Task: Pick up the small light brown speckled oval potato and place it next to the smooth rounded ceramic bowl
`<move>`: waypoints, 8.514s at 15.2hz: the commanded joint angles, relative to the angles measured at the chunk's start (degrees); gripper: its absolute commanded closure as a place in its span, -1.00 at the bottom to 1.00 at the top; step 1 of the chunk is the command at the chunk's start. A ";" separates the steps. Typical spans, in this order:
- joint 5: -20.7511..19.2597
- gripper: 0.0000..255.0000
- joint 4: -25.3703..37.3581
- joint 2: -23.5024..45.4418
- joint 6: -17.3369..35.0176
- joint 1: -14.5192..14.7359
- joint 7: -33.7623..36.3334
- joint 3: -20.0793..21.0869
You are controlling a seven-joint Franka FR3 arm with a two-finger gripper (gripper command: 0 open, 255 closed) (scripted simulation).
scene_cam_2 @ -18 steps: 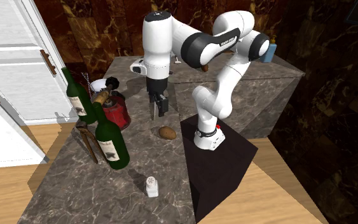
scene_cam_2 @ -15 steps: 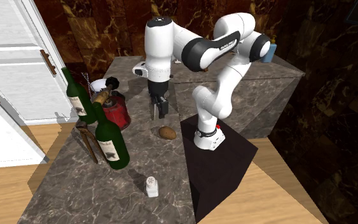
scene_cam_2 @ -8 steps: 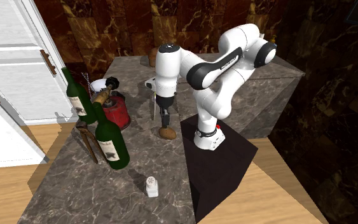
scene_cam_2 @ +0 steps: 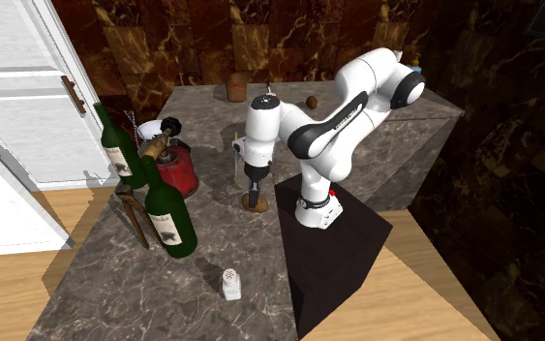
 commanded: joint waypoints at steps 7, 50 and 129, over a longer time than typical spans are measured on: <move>0.08 -1.00 -2.69 1.83 4.58 -0.15 0.18 0.19; -2.37 1.00 18.53 1.27 -17.03 -1.92 -2.86 -3.03; 29.39 1.00 84.10 94.10 -0.15 -26.26 -78.97 -50.72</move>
